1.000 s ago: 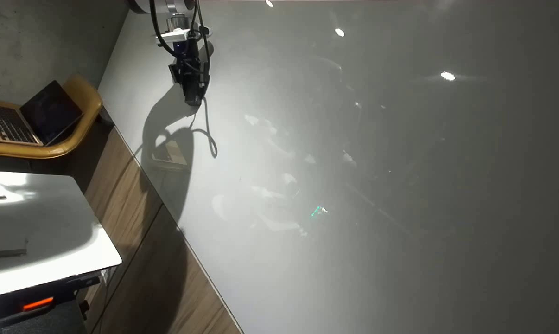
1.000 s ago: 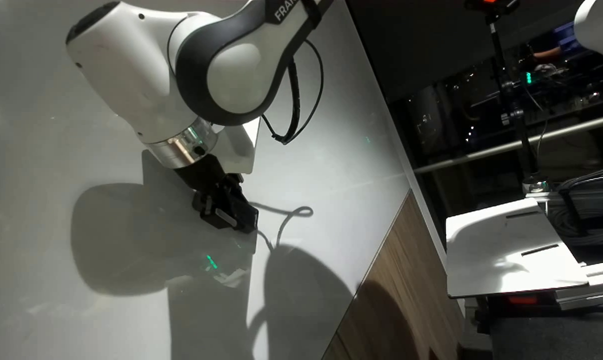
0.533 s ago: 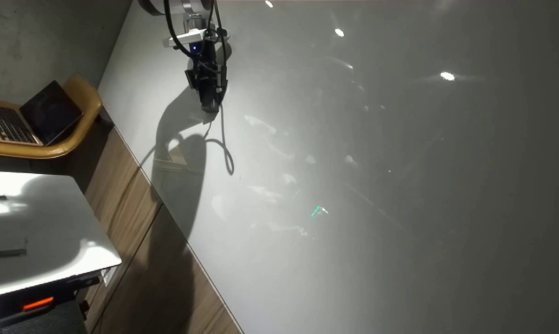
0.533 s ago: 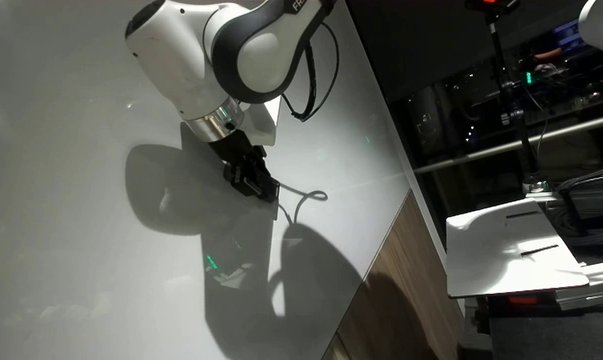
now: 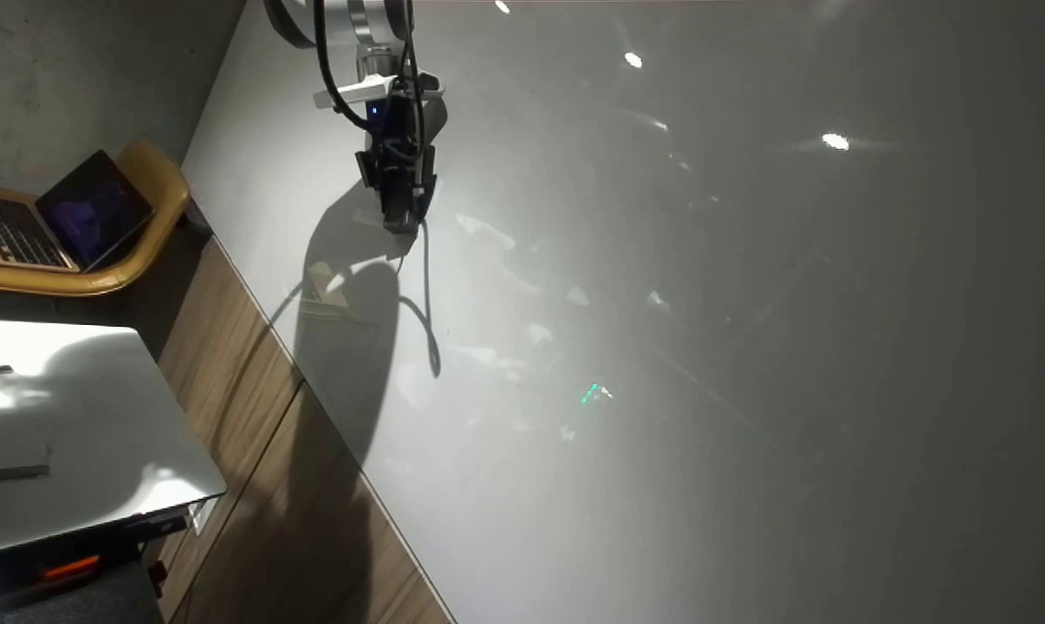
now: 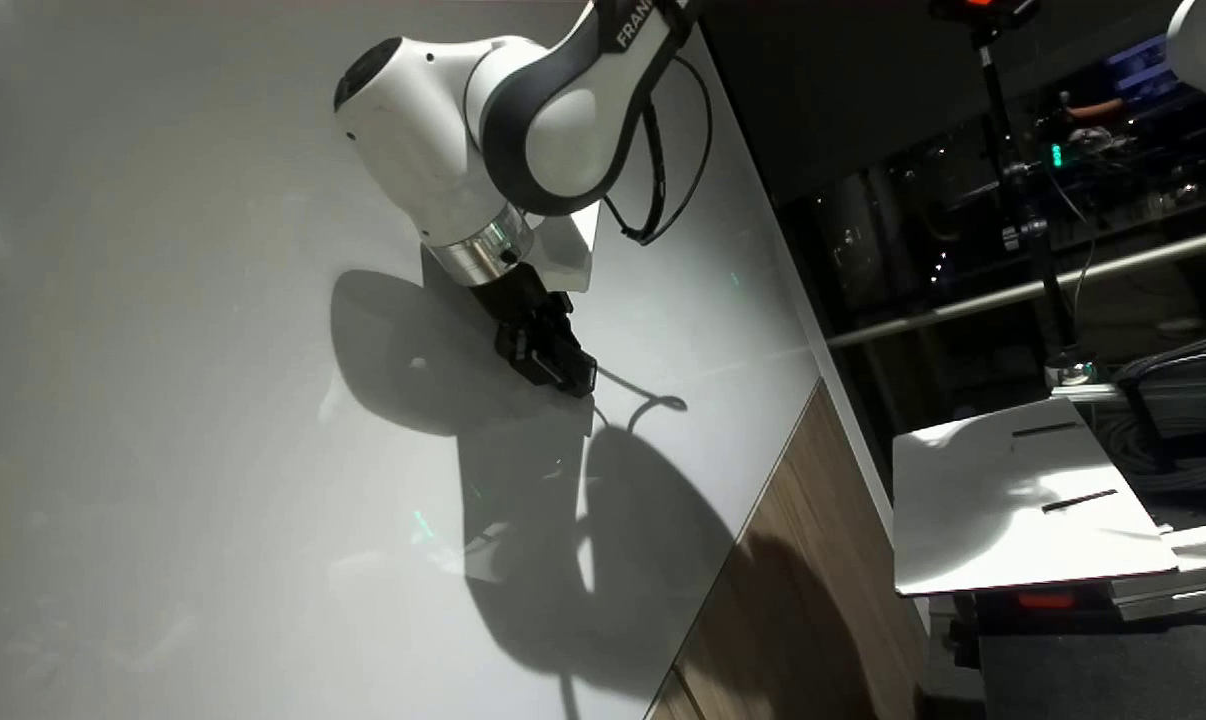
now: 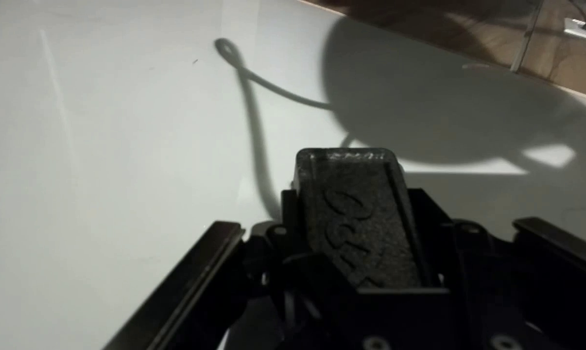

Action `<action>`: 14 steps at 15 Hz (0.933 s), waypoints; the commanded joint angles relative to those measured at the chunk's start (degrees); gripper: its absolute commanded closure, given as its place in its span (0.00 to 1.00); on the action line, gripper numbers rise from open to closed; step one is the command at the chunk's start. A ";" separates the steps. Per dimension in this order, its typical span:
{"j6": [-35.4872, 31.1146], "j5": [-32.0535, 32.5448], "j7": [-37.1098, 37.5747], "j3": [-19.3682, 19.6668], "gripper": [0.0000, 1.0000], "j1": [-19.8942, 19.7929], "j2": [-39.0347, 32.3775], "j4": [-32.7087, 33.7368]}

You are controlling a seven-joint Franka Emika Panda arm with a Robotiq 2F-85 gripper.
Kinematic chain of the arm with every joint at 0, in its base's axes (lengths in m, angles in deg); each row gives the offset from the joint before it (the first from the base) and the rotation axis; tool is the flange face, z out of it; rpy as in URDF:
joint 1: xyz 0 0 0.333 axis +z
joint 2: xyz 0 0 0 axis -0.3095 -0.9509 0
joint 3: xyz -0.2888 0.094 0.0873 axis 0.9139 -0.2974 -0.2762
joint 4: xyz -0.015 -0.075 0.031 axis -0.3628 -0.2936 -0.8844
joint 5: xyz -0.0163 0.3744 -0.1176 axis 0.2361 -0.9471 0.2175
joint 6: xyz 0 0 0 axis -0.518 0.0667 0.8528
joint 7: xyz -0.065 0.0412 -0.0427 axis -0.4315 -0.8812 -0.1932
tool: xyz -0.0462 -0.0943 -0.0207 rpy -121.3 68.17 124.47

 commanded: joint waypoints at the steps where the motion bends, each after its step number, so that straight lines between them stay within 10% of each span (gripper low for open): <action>1: -3.74 0.75 0.83 -0.68 0.68 -0.08 -3.21 1.88; 14: 0.37 3.40 -0.62 0.00 0.68 3.76 -9.79 10.37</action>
